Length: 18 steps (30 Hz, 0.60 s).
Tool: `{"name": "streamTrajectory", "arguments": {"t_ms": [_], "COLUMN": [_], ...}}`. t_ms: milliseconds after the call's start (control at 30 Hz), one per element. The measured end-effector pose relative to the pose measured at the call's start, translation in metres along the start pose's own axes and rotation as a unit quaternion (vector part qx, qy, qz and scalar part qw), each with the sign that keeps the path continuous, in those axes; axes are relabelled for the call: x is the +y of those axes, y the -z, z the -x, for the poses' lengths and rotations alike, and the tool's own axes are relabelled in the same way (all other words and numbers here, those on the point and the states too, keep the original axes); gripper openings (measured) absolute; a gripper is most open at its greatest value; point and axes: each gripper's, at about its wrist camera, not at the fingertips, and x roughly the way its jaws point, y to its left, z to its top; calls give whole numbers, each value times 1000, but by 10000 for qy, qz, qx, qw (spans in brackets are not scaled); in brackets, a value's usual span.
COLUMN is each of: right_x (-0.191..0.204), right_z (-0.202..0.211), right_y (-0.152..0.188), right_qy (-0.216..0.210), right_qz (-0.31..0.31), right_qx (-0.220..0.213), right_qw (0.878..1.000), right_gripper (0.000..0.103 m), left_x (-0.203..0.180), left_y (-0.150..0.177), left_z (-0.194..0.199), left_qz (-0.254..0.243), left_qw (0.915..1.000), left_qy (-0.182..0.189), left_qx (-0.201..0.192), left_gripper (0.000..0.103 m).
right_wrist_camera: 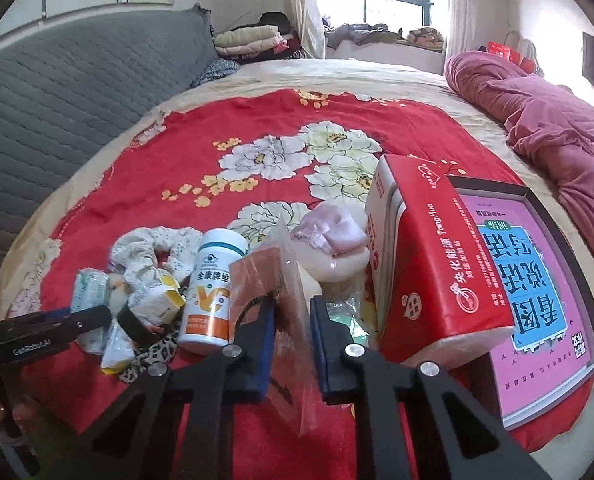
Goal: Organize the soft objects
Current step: 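Grasp the green-and-white 'Flower' tissue pack with the left gripper while the right gripper grasps the pink mask bag, then carry the tissue pack and mask bag to the grey tray and release both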
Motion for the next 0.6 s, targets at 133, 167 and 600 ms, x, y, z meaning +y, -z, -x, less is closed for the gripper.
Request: {"name": "streamTrajectory", "arguments": {"t_ms": [133,167,600], "right_x": [-5,-6,-38], "right_z": [12,14,58], "right_y": [-3,-5,-19], "right_qy": [-110,-135,-181], "right_qz": [-115,-142,-527], "right_qx": [-118,-143,-610], "right_qw": [9998,9997,9966], "right_gripper": [15,15,11], "left_x": [-4,-7,-64], "left_y": [-2,-3,-7], "left_z": [15,20,49], "left_qz": [-49,-94,-615], "left_qw": [9998,9997,9974], "left_qy": [54,39,122], "left_qx": [-191,-226,-368], "left_gripper": [47,47,47]}}
